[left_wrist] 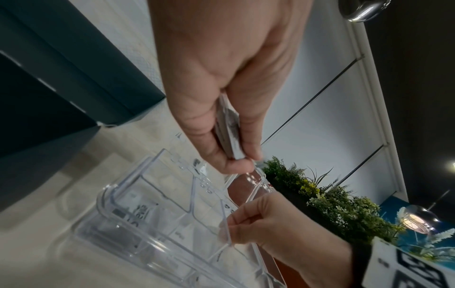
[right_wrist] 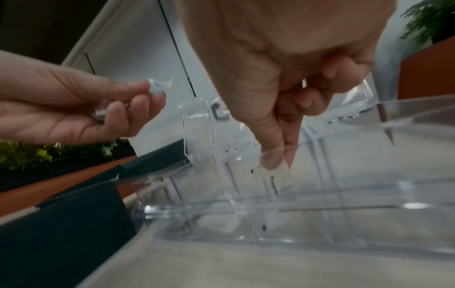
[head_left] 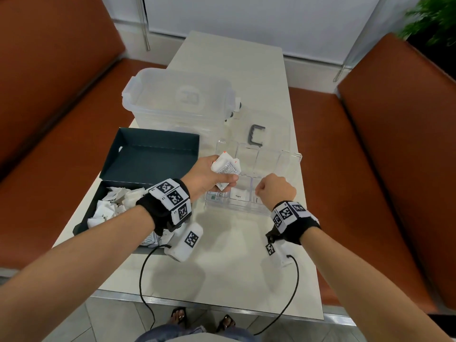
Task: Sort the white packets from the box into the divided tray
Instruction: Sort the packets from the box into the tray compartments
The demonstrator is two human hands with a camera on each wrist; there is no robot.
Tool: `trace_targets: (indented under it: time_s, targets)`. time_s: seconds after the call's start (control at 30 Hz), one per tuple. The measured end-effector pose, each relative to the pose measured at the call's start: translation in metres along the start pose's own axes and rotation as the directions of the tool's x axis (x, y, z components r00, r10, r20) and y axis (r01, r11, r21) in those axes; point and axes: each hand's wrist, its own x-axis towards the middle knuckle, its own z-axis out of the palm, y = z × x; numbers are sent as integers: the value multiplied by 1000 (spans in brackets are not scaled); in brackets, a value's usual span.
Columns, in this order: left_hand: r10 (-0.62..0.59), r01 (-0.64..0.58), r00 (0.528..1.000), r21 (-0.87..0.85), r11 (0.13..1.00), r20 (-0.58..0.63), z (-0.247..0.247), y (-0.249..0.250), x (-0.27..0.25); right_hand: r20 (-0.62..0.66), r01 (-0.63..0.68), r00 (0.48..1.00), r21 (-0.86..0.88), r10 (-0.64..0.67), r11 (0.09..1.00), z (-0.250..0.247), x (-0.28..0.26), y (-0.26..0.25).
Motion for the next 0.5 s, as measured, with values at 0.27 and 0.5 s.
trace_targets:
  time_s: [0.27, 0.5]
  targets:
    - [-1, 1, 1000, -17, 1000, 6, -4, -3, -4, 104, 167, 984, -308, -141, 937, 5, 10, 5]
    - [-9, 9, 1000, -17, 1000, -11, -4, -3, -5, 145, 234, 971, -403, -191, 885, 6, 14, 1]
